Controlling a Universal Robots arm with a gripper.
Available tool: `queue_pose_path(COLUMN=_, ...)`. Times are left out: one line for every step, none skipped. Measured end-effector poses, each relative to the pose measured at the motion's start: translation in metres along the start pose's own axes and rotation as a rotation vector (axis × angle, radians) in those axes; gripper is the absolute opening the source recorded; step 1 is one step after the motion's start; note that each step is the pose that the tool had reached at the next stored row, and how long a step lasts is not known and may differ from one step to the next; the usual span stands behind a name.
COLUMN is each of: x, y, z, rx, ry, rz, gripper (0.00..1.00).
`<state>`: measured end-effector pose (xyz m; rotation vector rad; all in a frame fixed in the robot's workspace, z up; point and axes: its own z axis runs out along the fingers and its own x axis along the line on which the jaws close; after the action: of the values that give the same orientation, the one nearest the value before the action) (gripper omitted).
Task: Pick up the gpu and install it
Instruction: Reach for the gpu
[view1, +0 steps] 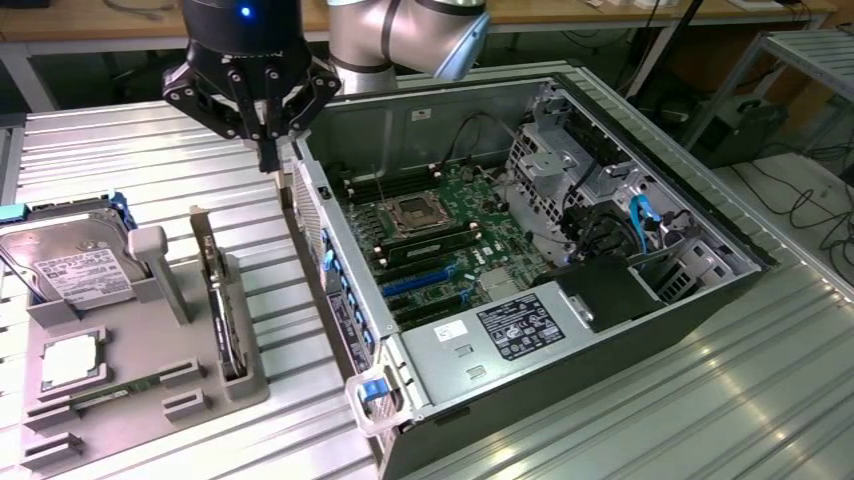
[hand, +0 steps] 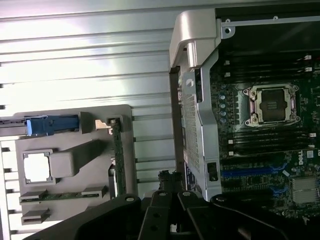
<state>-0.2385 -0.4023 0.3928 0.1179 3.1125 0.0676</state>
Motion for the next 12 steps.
queue_pose_path(x=0.001, y=-0.0001, z=0.0000, rx=0.0000, ry=0.0000, rz=0.000, gripper=0.11)
queue_pose_path(x=0.002, y=-0.0002, z=0.0000, rx=0.0000, ry=0.0000, rz=0.000, gripper=0.11)
queue_pose_path(x=0.003, y=-0.0003, z=0.0000, rx=-0.0001, ry=-0.0001, rz=0.000, gripper=0.11)
queue_pose_path(x=0.004, y=-0.0005, z=-0.0001, rx=0.0000, ry=0.0000, rz=0.000, gripper=0.11)
queue_pose_path(x=0.005, y=-0.0006, z=-0.0001, rx=0.0000, ry=0.0000, rz=0.000, gripper=0.11)
queue_pose_path(x=0.007, y=-0.0007, z=-0.0002, rx=0.0000, ry=0.0000, rz=0.000, gripper=0.11)
queue_pose_path(x=0.008, y=-0.0009, z=-0.0002, rx=0.0000, ry=0.0000, rz=0.000, gripper=0.11)
queue_pose_path(x=0.009, y=-0.0010, z=-0.0003, rx=0.0000, ry=0.0000, rz=0.000, gripper=0.11)
queue_pose_path(x=0.010, y=-0.0012, z=-0.0003, rx=0.0000, ry=0.0000, rz=0.000, gripper=0.11)
queue_pose_path(x=0.012, y=-0.0014, z=-0.0004, rx=0.0000, ry=0.0001, rz=0.000, gripper=0.11)
queue_pose_path(x=0.013, y=-0.0015, z=-0.0004, rx=0.0000, ry=0.0000, rz=0.000, gripper=0.11)
queue_pose_path(x=0.014, y=-0.0016, z=-0.0004, rx=-0.0001, ry=0.0000, rz=0.000, gripper=0.11)
